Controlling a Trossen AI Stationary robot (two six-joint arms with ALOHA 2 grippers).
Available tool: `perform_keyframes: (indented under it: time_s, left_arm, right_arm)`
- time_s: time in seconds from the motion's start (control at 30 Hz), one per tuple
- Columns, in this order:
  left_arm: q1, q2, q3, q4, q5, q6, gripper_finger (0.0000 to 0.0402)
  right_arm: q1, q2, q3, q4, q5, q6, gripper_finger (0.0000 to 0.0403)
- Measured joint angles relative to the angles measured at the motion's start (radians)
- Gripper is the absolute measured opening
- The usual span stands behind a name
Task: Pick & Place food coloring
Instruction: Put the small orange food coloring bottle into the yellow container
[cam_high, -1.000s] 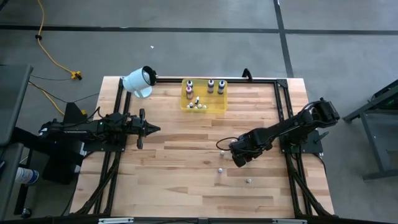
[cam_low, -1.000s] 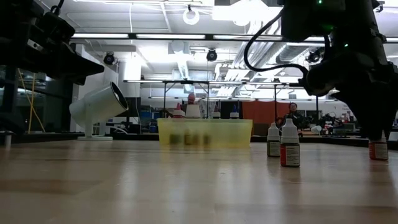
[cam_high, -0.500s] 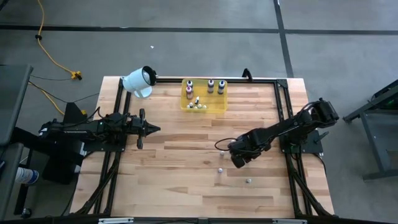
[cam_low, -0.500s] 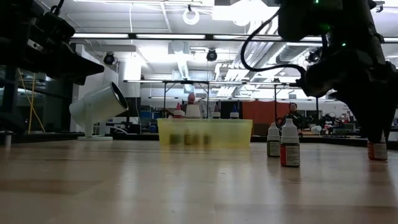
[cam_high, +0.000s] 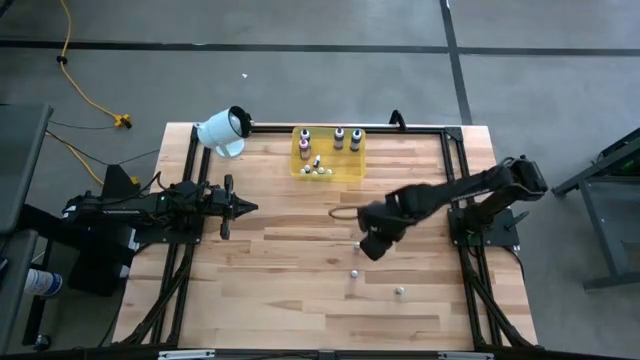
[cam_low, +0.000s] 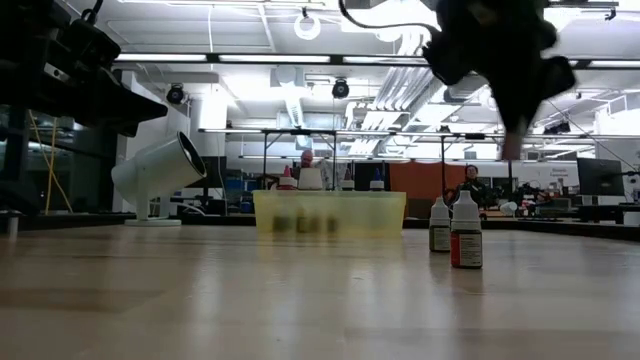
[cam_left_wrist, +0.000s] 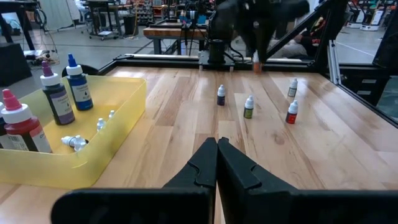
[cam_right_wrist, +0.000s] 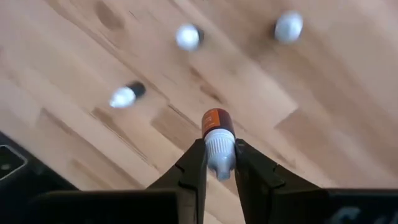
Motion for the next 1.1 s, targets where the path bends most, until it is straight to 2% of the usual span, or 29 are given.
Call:
perform_keyframes:
  time_s: [0.33, 0.6, 0.83, 1.1]
  left_arm:
    - [0.000, 0.000, 0.000, 0.000, 0.000, 0.000, 0.0000]
    - [0.000, 0.000, 0.000, 0.000, 0.000, 0.000, 0.0000]
    - [0.000, 0.000, 0.000, 0.000, 0.000, 0.000, 0.0000]
    - [0.000, 0.000, 0.000, 0.000, 0.000, 0.000, 0.0000]
  right_arm:
    - [-0.232, -0.001, 0.239, -0.149, 0.091, -0.375, 0.0057]
    - [-0.470, 0.017, 0.248, -0.079, 0.198, -0.609, 0.0064]
    - [-0.594, 0.156, 0.248, 0.015, 0.225, -0.775, 0.0062]
    - [-0.627, 0.321, 0.308, 0.096, 0.236, -0.926, 0.0062]
